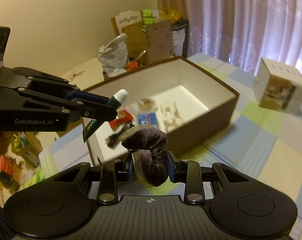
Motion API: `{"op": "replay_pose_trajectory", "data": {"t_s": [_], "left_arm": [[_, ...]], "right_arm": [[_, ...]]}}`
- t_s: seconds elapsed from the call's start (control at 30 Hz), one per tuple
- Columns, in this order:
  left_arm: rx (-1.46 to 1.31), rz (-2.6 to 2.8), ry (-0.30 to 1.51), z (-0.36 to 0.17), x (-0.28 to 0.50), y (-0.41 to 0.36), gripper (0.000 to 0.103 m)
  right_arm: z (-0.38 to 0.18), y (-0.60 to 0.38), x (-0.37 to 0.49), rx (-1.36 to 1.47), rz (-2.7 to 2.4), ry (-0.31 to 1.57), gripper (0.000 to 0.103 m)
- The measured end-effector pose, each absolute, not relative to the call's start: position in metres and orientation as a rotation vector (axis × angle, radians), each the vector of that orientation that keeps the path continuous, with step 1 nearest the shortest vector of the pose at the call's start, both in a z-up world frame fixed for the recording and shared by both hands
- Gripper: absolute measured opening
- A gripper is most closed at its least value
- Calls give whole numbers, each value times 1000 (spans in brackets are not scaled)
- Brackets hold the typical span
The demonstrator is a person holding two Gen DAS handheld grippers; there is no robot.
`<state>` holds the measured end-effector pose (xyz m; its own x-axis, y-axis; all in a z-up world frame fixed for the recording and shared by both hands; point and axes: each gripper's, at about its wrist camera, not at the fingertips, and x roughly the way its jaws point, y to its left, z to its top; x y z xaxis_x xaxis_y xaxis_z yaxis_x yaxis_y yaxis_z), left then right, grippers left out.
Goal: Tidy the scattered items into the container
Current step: 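Carry the lip balm tube and scrunchie over the box with both grippers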
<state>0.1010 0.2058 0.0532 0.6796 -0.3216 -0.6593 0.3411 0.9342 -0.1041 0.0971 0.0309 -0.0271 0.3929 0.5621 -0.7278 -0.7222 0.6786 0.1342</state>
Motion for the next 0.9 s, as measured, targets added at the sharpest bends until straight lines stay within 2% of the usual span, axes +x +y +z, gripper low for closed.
{"op": "replay_pose_trajectory", "data": {"t_s": [0.43, 0.9], "left_arm": [[32, -364, 733, 46, 132, 263, 13], [57, -434, 813, 7, 242, 285, 13]], "right_arm": [[-29, 93, 123, -206, 813, 812, 29], [-58, 112, 224, -131, 621, 895, 30]]}}
